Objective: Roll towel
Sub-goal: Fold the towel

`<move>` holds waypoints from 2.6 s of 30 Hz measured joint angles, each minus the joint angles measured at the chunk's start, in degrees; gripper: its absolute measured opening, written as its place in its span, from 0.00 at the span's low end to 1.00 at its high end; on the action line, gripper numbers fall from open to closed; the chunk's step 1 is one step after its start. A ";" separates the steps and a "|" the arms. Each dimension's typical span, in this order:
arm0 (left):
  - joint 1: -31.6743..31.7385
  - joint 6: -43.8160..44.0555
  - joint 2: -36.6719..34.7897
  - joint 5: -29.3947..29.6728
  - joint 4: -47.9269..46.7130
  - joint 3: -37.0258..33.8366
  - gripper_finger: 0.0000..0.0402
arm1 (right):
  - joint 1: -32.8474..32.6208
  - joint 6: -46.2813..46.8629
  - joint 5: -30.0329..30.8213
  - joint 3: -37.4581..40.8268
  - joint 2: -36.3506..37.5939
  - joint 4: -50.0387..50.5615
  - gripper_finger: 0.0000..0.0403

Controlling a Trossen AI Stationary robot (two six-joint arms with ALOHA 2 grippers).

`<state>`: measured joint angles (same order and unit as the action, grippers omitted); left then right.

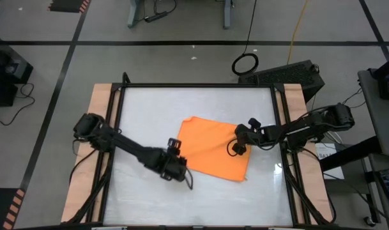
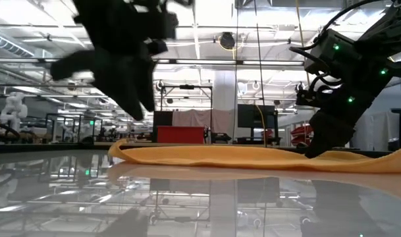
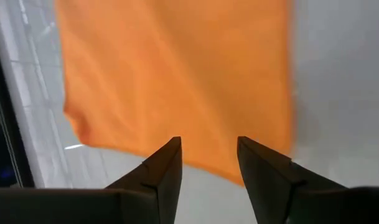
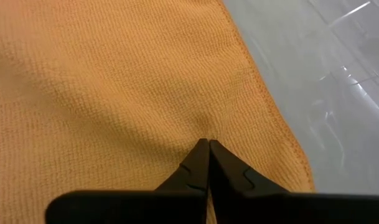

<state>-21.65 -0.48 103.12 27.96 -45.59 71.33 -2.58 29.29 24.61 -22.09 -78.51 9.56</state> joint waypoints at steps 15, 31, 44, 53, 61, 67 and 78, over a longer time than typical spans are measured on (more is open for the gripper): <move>23.36 -16.37 0.56 -14.50 23.22 -4.82 0.40 | -5.94 -3.01 -2.53 -3.62 11.65 0.73 0.37; 33.78 -24.34 5.83 -36.05 29.63 -5.07 0.40 | -21.54 2.89 -10.13 -3.69 0.37 -11.35 0.34; 37.78 -23.98 8.87 -35.36 30.04 -4.85 0.40 | -28.39 7.83 -10.23 -3.93 -6.74 -15.96 0.33; 35.83 -23.90 8.67 -34.18 26.44 -2.36 0.40 | -29.67 4.85 -8.21 -3.66 -3.62 -14.25 0.33; 30.92 -25.45 8.23 -33.79 18.02 1.66 0.40 | -29.65 3.06 -3.55 -3.75 2.98 -12.69 0.33; 29.38 -25.43 8.23 -33.27 11.11 1.81 0.40 | -29.34 16.68 8.84 -3.75 5.58 0.57 0.33; 25.52 -22.29 8.21 -33.10 5.96 1.62 0.40 | -27.94 30.47 8.10 -3.73 3.96 9.75 0.33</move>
<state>3.87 -22.77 111.33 -5.15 -39.63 72.95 -30.52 59.76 32.70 -25.82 -74.55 19.31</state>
